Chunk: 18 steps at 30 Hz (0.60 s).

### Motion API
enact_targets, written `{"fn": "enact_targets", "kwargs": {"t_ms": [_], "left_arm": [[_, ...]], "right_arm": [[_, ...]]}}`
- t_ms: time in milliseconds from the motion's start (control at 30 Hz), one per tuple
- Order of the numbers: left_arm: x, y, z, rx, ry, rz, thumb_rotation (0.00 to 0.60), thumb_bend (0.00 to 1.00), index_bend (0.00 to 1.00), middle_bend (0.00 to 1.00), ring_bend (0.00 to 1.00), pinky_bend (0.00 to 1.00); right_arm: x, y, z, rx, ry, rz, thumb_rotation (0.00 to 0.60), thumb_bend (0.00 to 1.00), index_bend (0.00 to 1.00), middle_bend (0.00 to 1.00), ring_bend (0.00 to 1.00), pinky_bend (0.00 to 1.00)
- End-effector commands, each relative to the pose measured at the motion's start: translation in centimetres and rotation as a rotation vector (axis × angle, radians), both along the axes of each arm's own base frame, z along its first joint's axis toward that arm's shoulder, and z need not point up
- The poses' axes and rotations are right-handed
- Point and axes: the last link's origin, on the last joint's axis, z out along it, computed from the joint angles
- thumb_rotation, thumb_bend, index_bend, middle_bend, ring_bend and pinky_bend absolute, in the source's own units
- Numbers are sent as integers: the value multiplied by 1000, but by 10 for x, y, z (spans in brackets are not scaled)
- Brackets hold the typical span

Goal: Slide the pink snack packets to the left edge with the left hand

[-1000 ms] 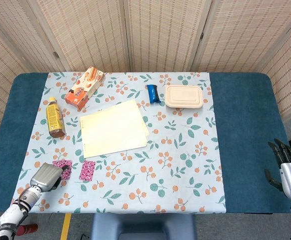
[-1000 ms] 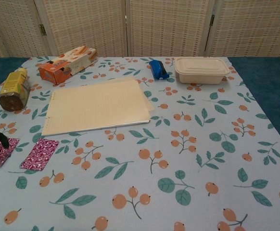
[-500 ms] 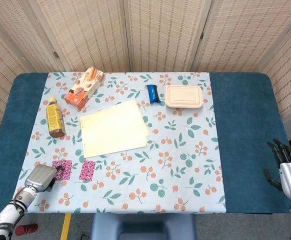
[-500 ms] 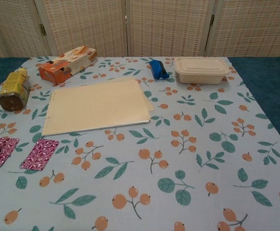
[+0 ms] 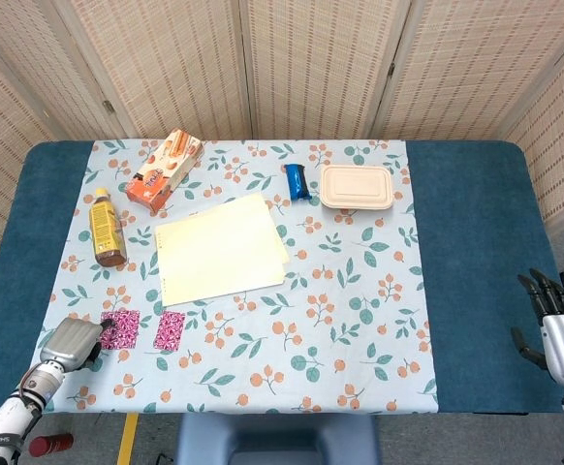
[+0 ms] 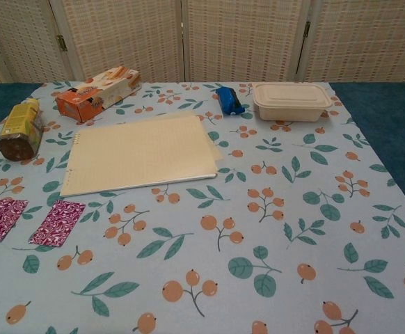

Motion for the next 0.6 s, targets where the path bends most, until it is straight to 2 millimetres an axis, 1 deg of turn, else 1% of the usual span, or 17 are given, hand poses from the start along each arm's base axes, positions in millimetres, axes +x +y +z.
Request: {"fn": "enact_targets", "kwargs": {"t_ms": [33, 167, 433, 600], "left_arm": [[-1, 2, 0, 2, 4, 3, 600, 704, 230, 993, 894, 908], [-2, 3, 1, 4, 10, 7, 600, 704, 225, 993, 894, 908], [-1, -1, -3, -10, 13, 5, 600, 704, 218, 993, 894, 908], [2, -6, -5, -23, 13, -3, 600, 704, 234, 993, 894, 908]], "right_arm": [[0, 0, 0, -1, -1, -1, 600, 394, 96, 101, 128, 0], [-1, 1, 1, -3, -2, -3, 600, 394, 96, 101, 127, 0], [-1, 2, 0, 1, -5, -1, 600, 394, 97, 101, 129, 0], [-2, 2, 0, -1, -4, -6, 600, 394, 96, 101, 129, 0]]}}
